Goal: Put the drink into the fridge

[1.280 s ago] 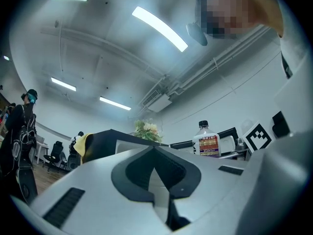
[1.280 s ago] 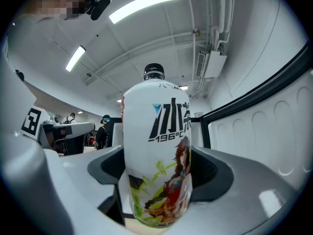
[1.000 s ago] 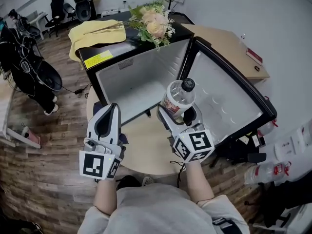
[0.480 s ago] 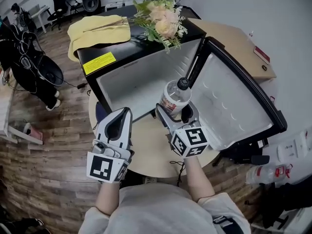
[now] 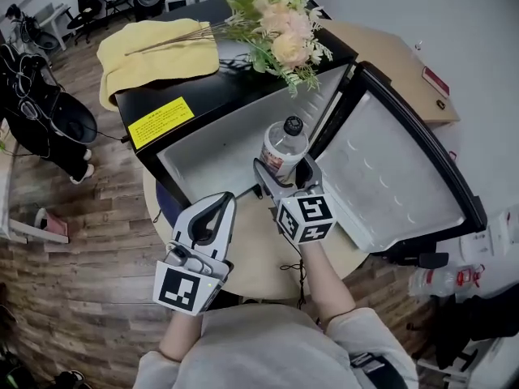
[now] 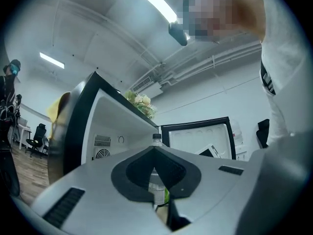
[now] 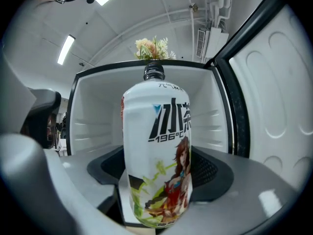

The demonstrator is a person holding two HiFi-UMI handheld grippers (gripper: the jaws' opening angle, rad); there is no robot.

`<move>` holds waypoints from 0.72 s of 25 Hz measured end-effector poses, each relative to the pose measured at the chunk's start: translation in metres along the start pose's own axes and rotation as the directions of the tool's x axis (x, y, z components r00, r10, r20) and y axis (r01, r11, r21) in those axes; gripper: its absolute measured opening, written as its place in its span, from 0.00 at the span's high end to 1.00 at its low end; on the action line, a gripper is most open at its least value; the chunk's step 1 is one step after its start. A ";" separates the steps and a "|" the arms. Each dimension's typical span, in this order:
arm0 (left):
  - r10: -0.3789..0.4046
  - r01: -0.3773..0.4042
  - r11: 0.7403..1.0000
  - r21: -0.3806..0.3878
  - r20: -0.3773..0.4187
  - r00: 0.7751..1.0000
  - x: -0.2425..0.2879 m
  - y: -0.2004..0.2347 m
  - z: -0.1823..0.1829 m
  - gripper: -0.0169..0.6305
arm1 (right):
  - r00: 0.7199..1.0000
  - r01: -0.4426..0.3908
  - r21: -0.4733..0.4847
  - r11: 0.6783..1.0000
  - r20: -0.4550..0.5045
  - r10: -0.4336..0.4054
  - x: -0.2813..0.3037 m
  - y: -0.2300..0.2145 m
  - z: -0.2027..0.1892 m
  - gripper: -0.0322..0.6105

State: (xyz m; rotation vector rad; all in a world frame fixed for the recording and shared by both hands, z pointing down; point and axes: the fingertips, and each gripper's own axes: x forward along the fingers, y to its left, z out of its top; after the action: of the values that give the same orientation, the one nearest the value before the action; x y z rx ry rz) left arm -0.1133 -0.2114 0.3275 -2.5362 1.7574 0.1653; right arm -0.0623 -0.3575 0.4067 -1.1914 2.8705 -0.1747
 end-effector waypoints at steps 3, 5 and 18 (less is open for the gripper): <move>-0.018 0.018 1.000 -0.010 -0.009 1.000 0.004 0.003 -0.005 0.96 | 1.000 0.008 -0.003 1.000 -0.012 -0.008 0.017 -0.005 -0.008 0.33; -0.028 0.028 0.999 -0.018 -0.018 0.999 0.007 0.006 -0.008 0.96 | 1.000 0.014 -0.005 1.000 -0.024 -0.014 0.028 -0.008 -0.015 0.33; -0.100 0.097 0.994 -0.055 -0.061 0.993 0.022 0.005 -0.027 0.96 | 0.991 0.054 -0.014 0.998 -0.123 -0.055 0.086 -0.032 -0.068 0.33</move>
State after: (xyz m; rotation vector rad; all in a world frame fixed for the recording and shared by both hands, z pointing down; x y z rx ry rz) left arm -0.1091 -0.2367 0.3522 -2.6863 1.6652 0.1290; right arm -0.1052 -0.4344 0.4796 -1.3063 2.9485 -0.2433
